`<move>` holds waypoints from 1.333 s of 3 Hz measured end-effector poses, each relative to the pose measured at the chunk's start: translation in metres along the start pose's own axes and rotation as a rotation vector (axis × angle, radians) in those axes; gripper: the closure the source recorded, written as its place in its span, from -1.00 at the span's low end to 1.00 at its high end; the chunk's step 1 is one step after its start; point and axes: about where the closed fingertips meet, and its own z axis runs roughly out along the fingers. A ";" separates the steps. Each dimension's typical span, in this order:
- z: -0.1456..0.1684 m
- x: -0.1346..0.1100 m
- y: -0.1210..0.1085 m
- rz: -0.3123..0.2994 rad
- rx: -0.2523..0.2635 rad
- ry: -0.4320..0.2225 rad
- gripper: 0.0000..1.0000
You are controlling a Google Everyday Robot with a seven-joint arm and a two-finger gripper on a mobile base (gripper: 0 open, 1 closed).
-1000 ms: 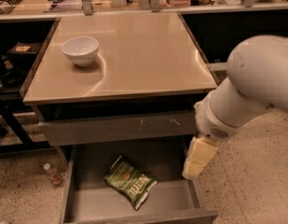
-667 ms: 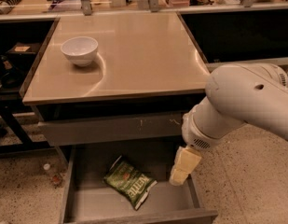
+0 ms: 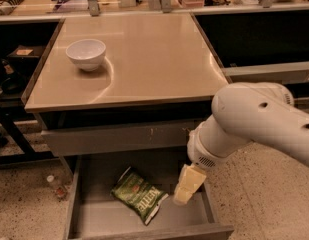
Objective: Pick green jalapeno chip bag from middle drawer and place on counter
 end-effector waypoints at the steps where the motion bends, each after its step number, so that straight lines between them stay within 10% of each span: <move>1: 0.053 -0.016 0.011 0.032 -0.027 -0.030 -1.00; 4: 0.131 -0.030 0.029 0.124 -0.053 -0.067 -1.00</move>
Offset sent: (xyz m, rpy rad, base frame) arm 0.0112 0.0909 -0.1240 0.0831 0.0532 -0.1101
